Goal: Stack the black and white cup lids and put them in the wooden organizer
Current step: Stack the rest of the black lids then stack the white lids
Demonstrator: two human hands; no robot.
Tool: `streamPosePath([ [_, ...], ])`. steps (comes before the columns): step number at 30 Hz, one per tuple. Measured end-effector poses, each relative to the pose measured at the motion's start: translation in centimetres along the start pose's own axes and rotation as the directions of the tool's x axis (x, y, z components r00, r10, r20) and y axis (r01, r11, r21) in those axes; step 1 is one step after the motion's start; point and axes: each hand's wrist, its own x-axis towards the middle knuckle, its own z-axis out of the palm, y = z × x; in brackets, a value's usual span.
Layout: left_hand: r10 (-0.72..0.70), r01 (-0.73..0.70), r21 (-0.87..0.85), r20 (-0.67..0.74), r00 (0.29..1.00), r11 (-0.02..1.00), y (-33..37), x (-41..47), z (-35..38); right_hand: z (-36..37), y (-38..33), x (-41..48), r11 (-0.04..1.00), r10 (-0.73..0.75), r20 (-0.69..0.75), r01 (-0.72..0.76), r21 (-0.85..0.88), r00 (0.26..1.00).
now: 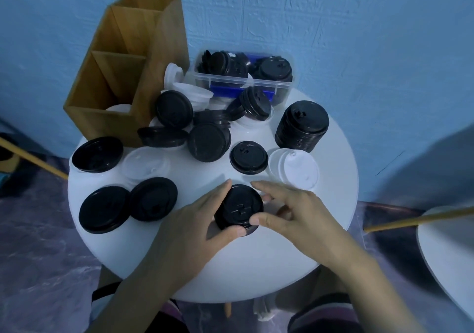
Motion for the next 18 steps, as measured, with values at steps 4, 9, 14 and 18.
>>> streamPosePath([
  [4, -0.017, 0.017, -0.001, -0.058, 0.998, 1.0, 0.3, -0.1, 0.3, -0.9, 0.5, 0.1, 1.0, -0.006, -0.279, 0.003, -0.012, 0.96],
  [9, -0.063, 0.056, -0.065, -0.111, 0.992, 0.996, 0.8, -0.6, 0.3, -1.5, 1.7, 0.9, 0.96, -0.041, -0.263, -0.035, -0.278, 0.964],
  [14, -0.05, 0.037, -0.092, -0.145, 0.988, 0.995, 0.7, -0.7, 0.3, -2.7, 2.2, 1.1, 0.923, -0.002, -0.253, -0.095, -0.372, 0.968],
  [18, -0.046, 0.039, -0.053, -0.148, 0.988, 0.998, -0.1, -0.6, 0.7, -2.6, 0.6, 1.9, 0.95, -0.061, -0.273, -0.028, -0.311, 0.96],
])
